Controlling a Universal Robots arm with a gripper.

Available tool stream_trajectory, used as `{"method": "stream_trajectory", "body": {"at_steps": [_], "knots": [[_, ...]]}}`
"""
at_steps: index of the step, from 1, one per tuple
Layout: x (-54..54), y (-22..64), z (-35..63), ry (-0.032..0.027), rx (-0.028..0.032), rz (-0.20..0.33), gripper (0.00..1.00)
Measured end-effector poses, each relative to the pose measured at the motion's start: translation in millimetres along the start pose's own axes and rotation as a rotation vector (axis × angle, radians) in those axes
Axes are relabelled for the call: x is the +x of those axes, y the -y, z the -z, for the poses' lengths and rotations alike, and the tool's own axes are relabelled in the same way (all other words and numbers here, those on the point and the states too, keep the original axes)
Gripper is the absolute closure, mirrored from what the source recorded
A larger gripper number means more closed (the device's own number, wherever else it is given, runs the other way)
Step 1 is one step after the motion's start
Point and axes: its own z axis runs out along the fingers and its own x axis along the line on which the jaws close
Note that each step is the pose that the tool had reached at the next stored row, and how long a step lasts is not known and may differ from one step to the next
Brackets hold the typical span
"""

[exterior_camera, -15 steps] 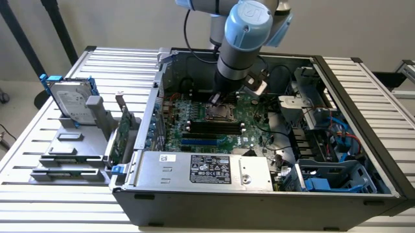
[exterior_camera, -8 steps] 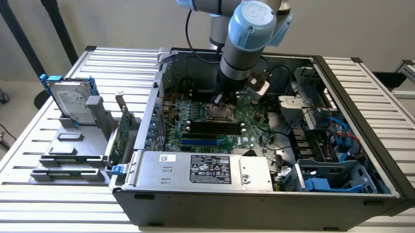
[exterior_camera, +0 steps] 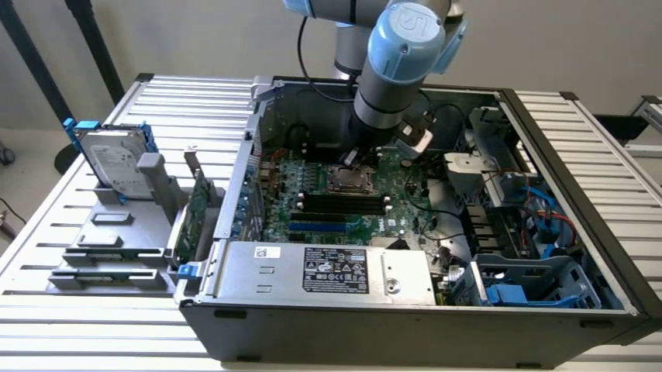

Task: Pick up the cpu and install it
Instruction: 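Close the cpu cover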

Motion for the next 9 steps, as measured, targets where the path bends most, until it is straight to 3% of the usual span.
{"method": "stream_trajectory", "body": {"at_steps": [9], "knots": [[0.2, -1.4, 0.2, -0.0107, 0.0125, -0.001, 0.89]]}}
